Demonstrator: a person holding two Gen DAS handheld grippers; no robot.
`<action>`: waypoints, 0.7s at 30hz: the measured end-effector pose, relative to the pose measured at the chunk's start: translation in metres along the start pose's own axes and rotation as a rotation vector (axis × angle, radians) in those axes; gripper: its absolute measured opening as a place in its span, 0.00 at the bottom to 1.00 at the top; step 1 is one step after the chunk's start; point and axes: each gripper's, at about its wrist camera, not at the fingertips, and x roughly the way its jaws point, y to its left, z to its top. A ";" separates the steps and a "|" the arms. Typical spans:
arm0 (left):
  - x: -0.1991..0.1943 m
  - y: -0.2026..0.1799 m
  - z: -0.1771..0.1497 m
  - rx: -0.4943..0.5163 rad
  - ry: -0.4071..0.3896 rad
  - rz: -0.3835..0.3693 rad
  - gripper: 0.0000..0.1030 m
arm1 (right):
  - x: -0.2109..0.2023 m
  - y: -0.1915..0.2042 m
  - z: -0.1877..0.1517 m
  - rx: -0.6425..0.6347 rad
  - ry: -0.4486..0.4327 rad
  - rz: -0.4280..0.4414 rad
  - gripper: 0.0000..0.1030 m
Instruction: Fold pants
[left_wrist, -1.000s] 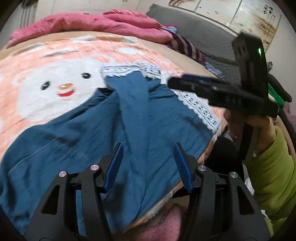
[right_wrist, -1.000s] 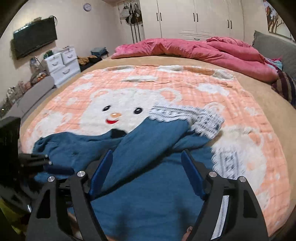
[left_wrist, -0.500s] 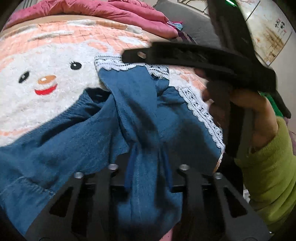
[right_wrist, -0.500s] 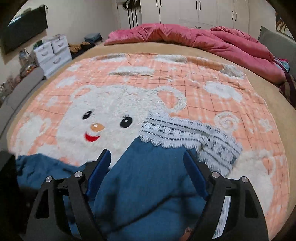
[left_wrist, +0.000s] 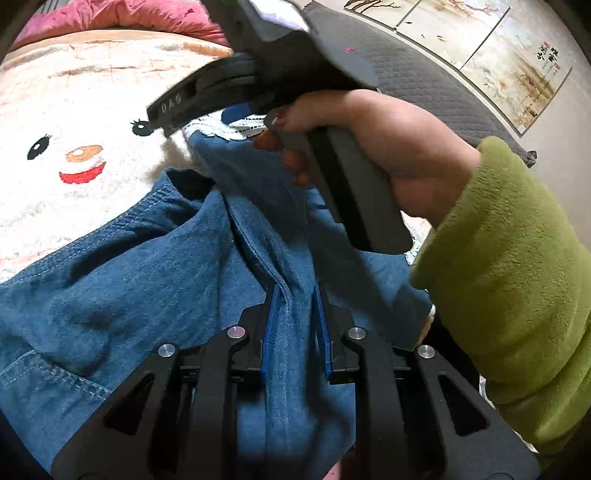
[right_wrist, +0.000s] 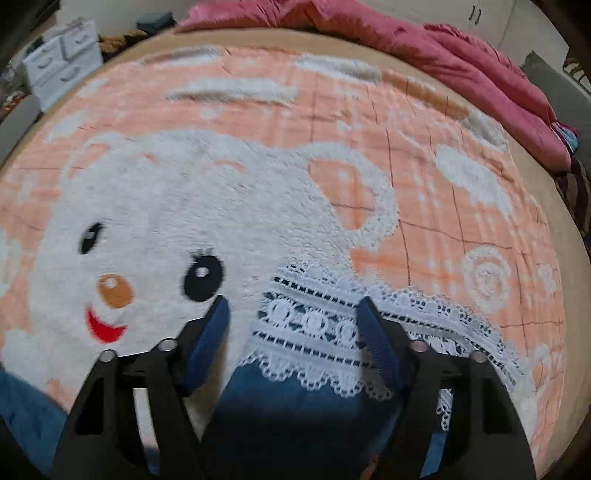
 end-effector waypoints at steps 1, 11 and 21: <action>0.000 0.001 0.000 -0.005 -0.001 0.001 0.11 | 0.002 -0.002 0.000 0.004 -0.003 0.003 0.52; -0.010 0.006 -0.006 -0.013 -0.017 0.003 0.20 | -0.043 -0.054 -0.020 0.173 -0.136 0.179 0.10; -0.014 -0.002 -0.006 0.026 -0.038 0.019 0.32 | -0.125 -0.108 -0.062 0.333 -0.318 0.225 0.09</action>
